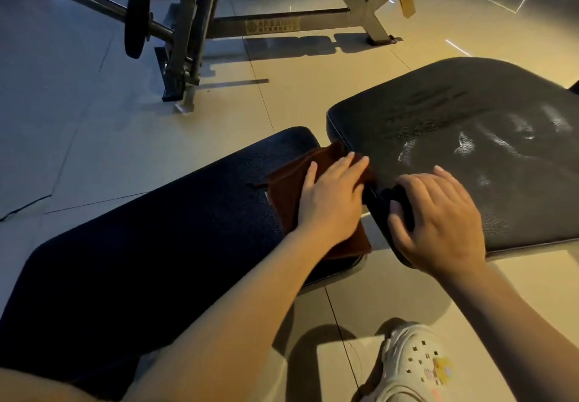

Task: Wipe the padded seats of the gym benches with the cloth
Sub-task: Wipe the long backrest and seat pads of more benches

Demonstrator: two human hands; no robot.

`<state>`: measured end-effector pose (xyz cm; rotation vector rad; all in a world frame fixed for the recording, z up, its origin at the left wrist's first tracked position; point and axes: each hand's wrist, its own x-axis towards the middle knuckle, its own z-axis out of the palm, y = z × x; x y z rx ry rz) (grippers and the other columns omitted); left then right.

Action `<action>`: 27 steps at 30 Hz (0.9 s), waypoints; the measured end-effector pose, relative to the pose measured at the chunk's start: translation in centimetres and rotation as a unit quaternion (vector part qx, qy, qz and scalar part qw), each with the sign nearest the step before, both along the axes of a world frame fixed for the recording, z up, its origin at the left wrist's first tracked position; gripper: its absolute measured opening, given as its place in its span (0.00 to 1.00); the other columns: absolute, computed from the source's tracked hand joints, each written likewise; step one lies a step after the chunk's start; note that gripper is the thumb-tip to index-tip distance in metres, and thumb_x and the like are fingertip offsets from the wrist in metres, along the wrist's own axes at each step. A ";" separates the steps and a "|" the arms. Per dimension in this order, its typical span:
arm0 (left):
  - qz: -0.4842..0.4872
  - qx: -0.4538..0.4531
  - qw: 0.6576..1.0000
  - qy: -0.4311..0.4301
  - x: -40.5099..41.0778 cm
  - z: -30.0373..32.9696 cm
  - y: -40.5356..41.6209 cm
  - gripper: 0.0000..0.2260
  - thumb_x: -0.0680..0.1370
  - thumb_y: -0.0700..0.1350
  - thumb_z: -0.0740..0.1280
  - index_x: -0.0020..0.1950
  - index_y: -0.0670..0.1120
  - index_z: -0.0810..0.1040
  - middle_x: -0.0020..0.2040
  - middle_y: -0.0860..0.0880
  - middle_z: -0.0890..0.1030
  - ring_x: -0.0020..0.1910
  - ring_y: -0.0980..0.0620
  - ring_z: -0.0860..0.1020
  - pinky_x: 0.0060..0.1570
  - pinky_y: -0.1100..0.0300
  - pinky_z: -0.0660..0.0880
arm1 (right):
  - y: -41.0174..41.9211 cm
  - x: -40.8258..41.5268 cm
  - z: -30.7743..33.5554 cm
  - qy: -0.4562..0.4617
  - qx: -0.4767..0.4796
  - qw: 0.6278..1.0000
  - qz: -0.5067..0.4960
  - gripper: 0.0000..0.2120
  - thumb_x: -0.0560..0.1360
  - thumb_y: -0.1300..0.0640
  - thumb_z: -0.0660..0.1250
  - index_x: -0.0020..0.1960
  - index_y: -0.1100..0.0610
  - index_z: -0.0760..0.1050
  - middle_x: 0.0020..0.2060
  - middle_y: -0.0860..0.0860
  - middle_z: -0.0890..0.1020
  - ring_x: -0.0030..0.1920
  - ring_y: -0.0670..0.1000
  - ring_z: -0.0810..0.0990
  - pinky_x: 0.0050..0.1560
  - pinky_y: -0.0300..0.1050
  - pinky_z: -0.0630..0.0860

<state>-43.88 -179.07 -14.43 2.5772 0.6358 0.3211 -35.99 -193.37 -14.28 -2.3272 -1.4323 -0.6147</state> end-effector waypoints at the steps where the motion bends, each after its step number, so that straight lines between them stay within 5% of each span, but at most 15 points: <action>1: 0.013 -0.023 0.999 -0.026 -0.4 -0.1 0.4 0.21 0.84 0.46 0.56 0.77 0.55 0.59 0.78 0.54 0.58 0.77 0.57 0.54 0.74 0.55 0.40 | 0.0 0.0 0.0 -0.001 0.001 1.000 0.001 0.17 0.76 0.51 0.58 0.55 0.61 0.77 0.49 0.58 0.82 0.51 0.58 0.80 0.69 0.53 0.65; 8: 0.199 -0.116 0.972 -0.051 -3.3 -2.1 10.2 0.20 0.84 0.46 0.56 0.76 0.57 0.63 0.77 0.51 0.64 0.74 0.45 0.64 0.72 0.45 0.63 | 0.1 0.1 -0.1 -0.008 0.008 1.000 0.004 0.17 0.76 0.52 0.58 0.55 0.62 0.76 0.48 0.59 0.82 0.50 0.59 0.80 0.68 0.55 0.66; 14: 0.296 -0.136 0.944 -0.044 -7.0 -4.0 14.5 0.20 0.84 0.47 0.55 0.77 0.55 0.62 0.76 0.49 0.66 0.73 0.44 0.66 0.72 0.47 0.62 | 0.1 0.3 -0.3 -0.003 0.010 1.000 0.001 0.17 0.76 0.52 0.58 0.55 0.63 0.77 0.49 0.60 0.82 0.50 0.60 0.80 0.68 0.56 0.66; 20: 0.201 -0.081 0.976 0.017 -3.6 -2.6 7.7 0.22 0.84 0.51 0.53 0.78 0.57 0.55 0.80 0.55 0.52 0.79 0.54 0.47 0.75 0.49 0.40 | 0.2 0.1 -0.3 -0.006 0.002 1.000 -0.008 0.16 0.76 0.52 0.58 0.54 0.62 0.77 0.48 0.58 0.82 0.50 0.59 0.80 0.68 0.54 0.66; 27: 0.039 -0.031 0.998 0.025 1.1 -0.6 6.7 0.20 0.84 0.54 0.52 0.77 0.56 0.59 0.79 0.53 0.57 0.78 0.54 0.49 0.75 0.51 0.41 | 0.1 0.2 -0.1 -0.001 -0.009 1.000 -0.005 0.17 0.76 0.51 0.58 0.55 0.62 0.77 0.48 0.58 0.82 0.50 0.58 0.80 0.68 0.55 0.67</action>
